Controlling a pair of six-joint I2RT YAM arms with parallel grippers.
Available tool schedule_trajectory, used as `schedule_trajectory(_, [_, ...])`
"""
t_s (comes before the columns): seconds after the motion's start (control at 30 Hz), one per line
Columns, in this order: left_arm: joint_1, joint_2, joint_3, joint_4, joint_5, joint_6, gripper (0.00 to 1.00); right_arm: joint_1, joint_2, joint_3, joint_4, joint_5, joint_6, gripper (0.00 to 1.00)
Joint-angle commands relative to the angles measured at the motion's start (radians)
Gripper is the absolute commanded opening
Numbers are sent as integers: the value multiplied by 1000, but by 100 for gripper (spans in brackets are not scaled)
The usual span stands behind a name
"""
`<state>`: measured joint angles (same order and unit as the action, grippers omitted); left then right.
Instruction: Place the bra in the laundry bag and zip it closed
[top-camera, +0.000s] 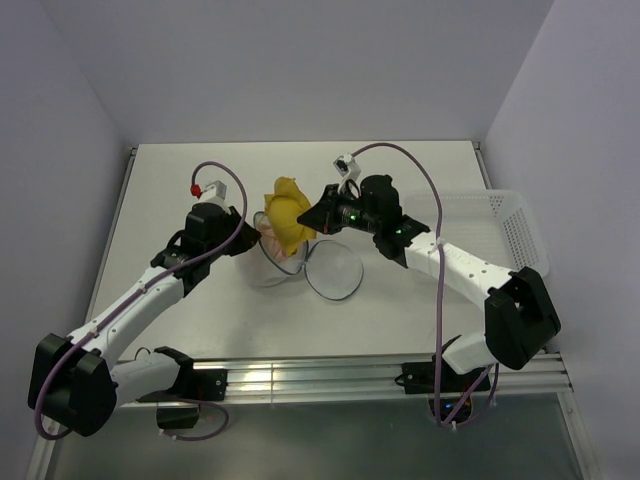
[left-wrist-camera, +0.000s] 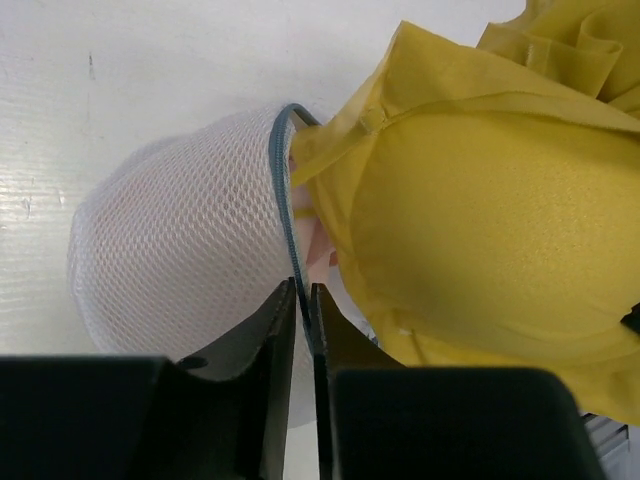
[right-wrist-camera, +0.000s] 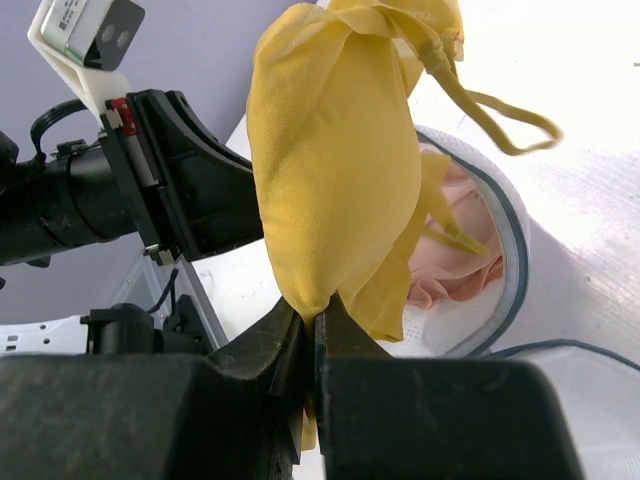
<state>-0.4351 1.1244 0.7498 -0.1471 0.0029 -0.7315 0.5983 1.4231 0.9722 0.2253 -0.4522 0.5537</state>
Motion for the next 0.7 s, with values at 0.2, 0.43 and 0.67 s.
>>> schedule_trajectory(0.2, [4, -17, -6, 30, 14, -3, 6, -6, -61, -29, 37, 37, -9, 0])
schedule_trajectory(0.43, [6, -41, -7, 38, 17, 1, 0, 12, -33, -7, 14, -66, -1, 0])
schedule_trajectory(0.67, [4, -61, -24, 122, 78, 4, 0, 52, 63, 17, 9, -117, -31, 0])
